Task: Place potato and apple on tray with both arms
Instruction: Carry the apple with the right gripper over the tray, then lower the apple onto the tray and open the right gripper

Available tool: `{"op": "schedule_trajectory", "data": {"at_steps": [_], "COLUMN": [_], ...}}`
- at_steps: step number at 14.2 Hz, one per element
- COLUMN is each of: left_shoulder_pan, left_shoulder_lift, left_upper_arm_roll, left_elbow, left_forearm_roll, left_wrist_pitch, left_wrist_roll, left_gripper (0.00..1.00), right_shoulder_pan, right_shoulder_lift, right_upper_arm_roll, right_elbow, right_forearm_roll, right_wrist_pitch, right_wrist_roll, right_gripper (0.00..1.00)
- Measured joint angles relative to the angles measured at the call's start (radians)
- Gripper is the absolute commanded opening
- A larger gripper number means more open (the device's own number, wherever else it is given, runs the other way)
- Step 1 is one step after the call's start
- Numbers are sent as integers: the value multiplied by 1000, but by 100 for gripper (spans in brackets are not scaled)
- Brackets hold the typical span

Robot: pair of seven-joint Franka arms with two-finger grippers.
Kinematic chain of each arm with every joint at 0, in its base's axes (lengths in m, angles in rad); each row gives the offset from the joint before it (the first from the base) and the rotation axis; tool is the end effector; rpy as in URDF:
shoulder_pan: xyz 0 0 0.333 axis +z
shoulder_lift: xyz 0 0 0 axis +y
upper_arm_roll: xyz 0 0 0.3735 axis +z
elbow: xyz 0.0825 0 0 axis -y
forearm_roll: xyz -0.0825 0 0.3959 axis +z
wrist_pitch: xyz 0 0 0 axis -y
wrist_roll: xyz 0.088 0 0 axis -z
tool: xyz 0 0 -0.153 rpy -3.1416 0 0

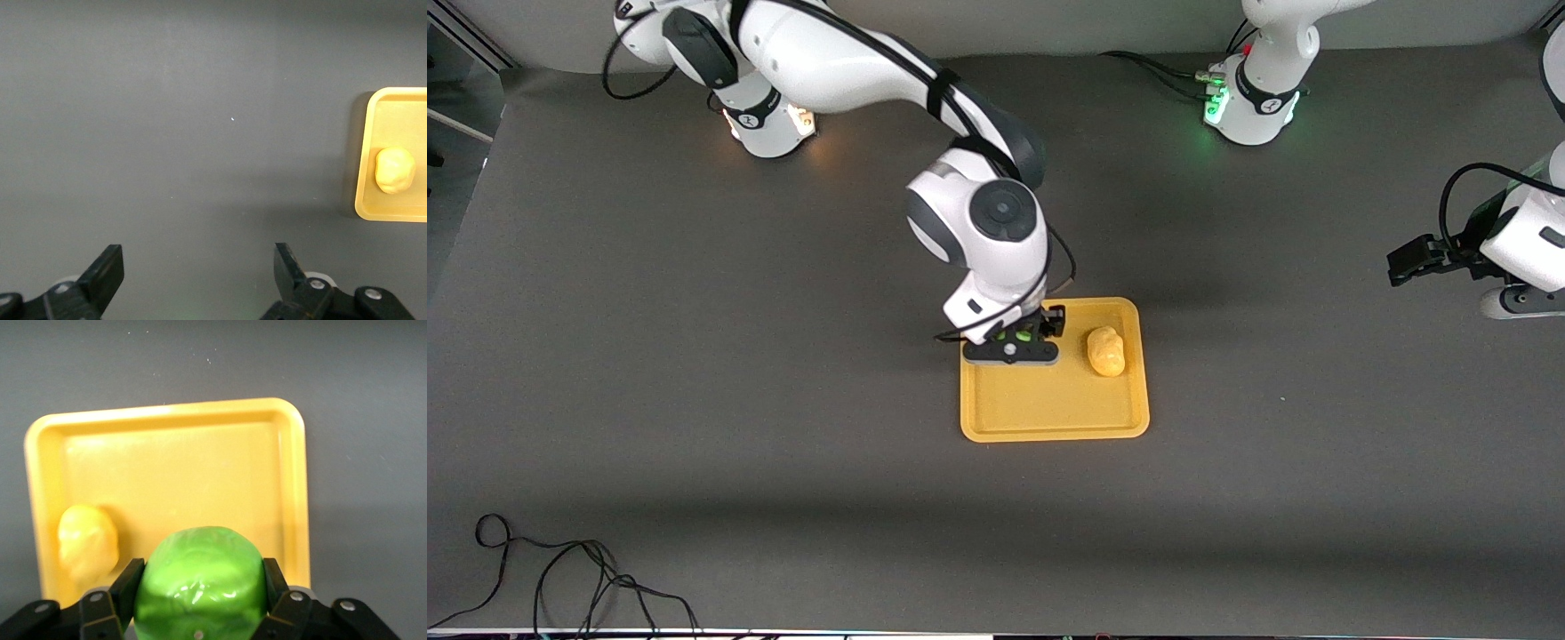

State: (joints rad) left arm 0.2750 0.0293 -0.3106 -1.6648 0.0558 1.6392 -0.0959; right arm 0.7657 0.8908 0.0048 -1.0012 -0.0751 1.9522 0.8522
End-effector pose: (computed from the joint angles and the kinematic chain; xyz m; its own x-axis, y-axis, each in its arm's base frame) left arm 0.5756 -0.0100 0.5805 0.9972 0.0560 -0.0489 0.0535 -0.9972 -0.0513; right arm 0.6103 0.5789 0.3098 0.9943 -0.0575 0.0898 -0.0577 -0.9983 -0.0002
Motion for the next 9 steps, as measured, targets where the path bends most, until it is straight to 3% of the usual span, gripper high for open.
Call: {"op": "schedule_trajectory", "data": {"at_steps": [4, 9], "left_shoulder_pan": [0, 0], "left_shoulder_lift": [0, 0], "left_upper_arm_roll": [0, -3], "left_elbow": [0, 0], "left_forearm_roll": [0, -2], "left_wrist_pitch": [1, 1], "left_wrist_roll": [0, 0], "left_gripper": [100, 100], "right_shoulder_pan": [-1, 18], "right_shoulder_lift": [137, 194], "right_upper_arm_roll": [-9, -9], "right_elbow": [15, 27], "right_forearm_roll": [-20, -21], "right_wrist_pitch": [130, 193], "right_wrist_roll": [3, 3], "right_gripper": [55, 55]}}
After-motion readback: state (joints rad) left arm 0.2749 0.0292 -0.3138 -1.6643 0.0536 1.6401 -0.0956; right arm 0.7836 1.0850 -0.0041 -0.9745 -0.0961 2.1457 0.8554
